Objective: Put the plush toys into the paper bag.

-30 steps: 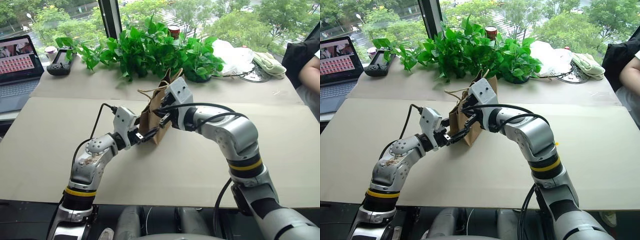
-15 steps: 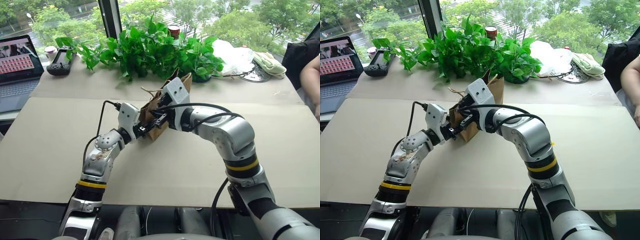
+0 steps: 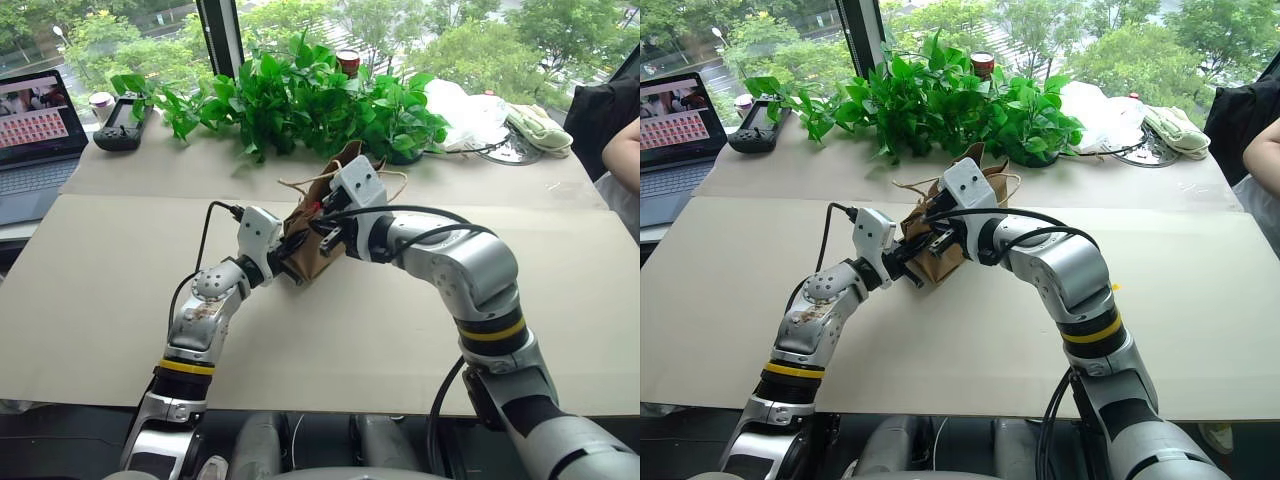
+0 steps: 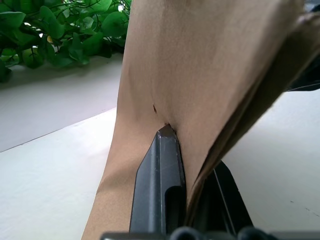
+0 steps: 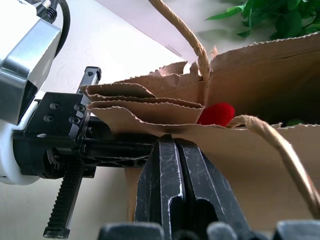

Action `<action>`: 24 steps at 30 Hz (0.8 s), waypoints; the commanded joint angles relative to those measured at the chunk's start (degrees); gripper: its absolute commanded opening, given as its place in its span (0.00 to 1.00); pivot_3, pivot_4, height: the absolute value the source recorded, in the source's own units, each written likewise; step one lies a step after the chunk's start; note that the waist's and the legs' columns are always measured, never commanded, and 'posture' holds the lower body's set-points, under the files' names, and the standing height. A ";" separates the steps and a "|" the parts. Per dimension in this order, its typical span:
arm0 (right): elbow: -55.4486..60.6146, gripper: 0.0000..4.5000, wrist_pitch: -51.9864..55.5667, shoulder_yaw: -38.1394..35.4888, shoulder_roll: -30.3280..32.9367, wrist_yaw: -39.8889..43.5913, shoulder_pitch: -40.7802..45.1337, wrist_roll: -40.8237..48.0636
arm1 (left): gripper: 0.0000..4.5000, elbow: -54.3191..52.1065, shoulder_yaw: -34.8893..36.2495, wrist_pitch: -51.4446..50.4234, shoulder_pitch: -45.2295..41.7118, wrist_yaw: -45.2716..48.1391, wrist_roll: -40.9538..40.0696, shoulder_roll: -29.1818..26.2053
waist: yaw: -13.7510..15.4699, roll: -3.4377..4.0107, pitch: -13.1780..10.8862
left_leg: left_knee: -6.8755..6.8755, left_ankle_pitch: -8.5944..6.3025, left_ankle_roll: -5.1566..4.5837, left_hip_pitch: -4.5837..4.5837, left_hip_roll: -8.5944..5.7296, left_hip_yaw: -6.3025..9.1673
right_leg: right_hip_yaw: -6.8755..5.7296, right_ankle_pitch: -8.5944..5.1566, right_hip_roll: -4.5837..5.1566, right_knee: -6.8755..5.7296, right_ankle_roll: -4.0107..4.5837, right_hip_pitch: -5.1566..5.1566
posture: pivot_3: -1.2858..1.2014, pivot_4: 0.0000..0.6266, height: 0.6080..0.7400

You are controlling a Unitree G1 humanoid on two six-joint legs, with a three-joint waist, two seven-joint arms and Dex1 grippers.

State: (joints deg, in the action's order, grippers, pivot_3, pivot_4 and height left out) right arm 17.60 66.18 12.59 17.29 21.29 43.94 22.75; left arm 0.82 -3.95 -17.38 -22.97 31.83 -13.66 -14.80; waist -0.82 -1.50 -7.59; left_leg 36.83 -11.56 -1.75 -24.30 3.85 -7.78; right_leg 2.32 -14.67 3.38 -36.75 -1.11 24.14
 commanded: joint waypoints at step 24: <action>7.37 0.00 -7.13 -26.46 26.96 22.62 -14.93 15.69 | 0.01 4.77 4.11 -1.41 -9.54 48.73 -15.01 -28.22 | 0.19 -0.01 -0.02 | -0.05 -0.02 -0.04 0.03 0.00 0.11 | 0.02 -0.03 -0.02 0.18 0.01 -0.03 | 0.52 0.24 1.00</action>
State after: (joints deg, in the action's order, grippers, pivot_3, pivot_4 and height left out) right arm 24.88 61.31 -12.57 43.05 42.96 28.81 37.37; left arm 5.15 1.21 -20.05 -30.56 75.18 -28.04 -41.87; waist -0.63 -1.51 -7.61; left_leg 36.79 -11.59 -1.79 -24.28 3.84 -7.75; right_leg 2.32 -14.70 3.37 -36.57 -1.11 24.10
